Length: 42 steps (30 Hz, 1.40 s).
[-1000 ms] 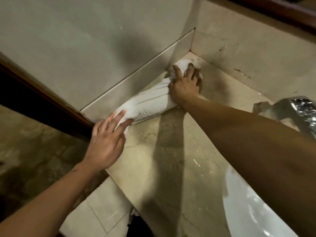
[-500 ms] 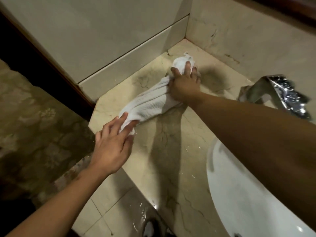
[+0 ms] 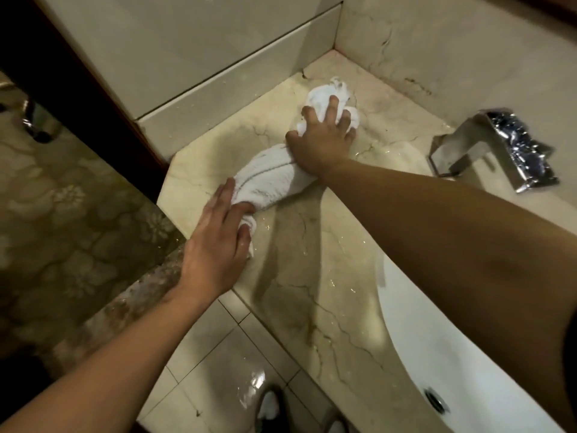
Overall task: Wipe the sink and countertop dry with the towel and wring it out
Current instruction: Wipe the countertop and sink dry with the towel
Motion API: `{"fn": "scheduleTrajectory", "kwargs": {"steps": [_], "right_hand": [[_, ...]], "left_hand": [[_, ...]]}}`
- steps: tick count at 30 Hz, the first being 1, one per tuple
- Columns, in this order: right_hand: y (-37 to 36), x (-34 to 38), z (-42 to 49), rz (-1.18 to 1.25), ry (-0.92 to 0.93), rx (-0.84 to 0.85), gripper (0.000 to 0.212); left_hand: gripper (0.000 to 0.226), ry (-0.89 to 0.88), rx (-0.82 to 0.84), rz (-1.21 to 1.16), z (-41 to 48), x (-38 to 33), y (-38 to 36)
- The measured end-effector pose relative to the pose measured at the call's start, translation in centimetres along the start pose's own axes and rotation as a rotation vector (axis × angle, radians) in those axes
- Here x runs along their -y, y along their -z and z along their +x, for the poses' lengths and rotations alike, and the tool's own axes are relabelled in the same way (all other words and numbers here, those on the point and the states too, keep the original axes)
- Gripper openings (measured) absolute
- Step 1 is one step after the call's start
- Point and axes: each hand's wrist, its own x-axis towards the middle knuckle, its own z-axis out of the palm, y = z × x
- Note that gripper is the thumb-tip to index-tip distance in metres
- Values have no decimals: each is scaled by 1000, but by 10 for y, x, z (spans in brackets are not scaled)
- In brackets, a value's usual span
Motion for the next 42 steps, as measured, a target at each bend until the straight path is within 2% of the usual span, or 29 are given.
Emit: {"fn": "scheduleTrajectory", "kwargs": {"steps": [9, 17, 21, 23, 28, 34, 37, 40, 42], "right_hand": [[-5, -38, -42, -26, 167, -165, 52], [23, -85, -87, 19, 364, -14, 53], [37, -96, -98, 51, 439, 55, 45], [46, -130, -116, 13, 412, 30, 41], [53, -144, -119, 48, 424, -27, 30], [59, -117, -114, 154, 360, -70, 41], [49, -76, -109, 152, 273, -96, 43], [38, -48, -103, 110, 168, 15, 51], [33, -43, -112, 20, 162, -4, 62]], "left_hand": [[36, 155, -21, 10, -77, -86, -35], [38, 309, 19, 76, -136, -179, -76], [31, 284, -18, 69, -142, -208, -95], [34, 203, -56, 55, -155, -236, -109], [48, 75, -76, 48, -151, -219, -104], [52, 58, -142, -2, -143, -171, -68], [51, 56, -73, 35, -129, -132, -43], [49, -112, 42, 12, -110, -90, -9], [44, -229, 98, -82, -94, -69, 11]]}}
